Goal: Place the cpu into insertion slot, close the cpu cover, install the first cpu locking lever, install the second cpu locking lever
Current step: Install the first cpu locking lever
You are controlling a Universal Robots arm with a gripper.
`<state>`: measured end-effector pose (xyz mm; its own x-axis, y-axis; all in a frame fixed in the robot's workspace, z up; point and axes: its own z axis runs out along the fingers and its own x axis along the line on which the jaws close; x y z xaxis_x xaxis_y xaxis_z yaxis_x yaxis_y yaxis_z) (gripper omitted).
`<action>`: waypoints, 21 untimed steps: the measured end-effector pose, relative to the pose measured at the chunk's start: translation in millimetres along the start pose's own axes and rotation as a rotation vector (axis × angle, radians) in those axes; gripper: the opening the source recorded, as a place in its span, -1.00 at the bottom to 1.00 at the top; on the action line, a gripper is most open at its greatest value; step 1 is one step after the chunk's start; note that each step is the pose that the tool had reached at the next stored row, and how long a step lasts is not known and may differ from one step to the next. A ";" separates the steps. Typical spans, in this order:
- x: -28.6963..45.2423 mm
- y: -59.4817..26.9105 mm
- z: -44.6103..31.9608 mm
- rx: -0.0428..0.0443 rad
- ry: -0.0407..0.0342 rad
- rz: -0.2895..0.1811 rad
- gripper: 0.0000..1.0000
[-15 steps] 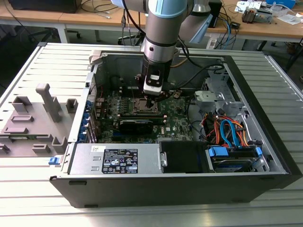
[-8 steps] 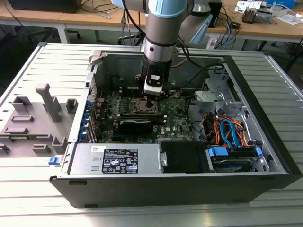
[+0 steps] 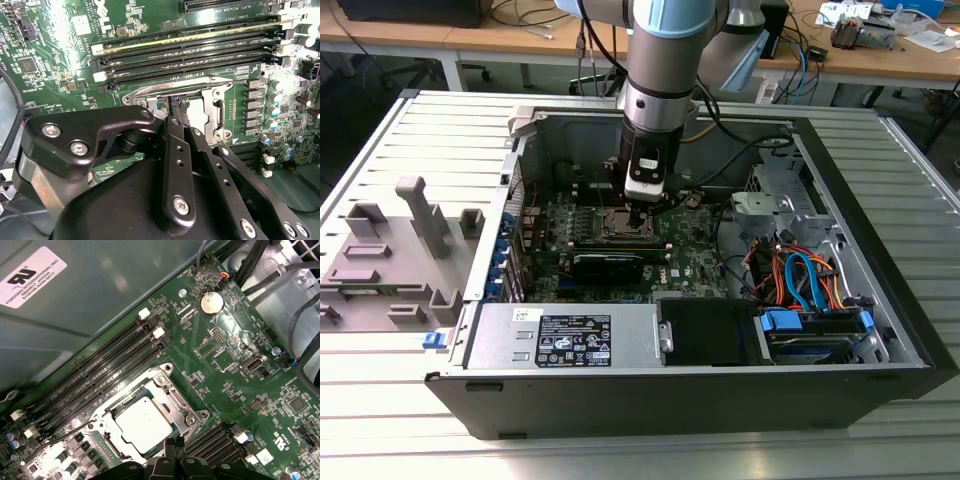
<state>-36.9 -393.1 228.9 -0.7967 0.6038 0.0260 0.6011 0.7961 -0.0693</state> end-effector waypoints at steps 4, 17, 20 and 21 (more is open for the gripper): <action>0.0 0.0 0.0 -0.0020 -0.0006 -0.042 -0.78; 0.0 0.0 0.0 -0.0027 -0.0016 -0.074 -0.78; 0.0 0.0 0.0 -0.0030 -0.0018 -0.081 -0.78; 0.0 0.0 0.0 -0.0032 -0.0018 -0.084 -0.78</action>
<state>-36.9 -393.1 228.8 -0.8445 0.5347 0.0298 0.5322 0.8442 -0.0637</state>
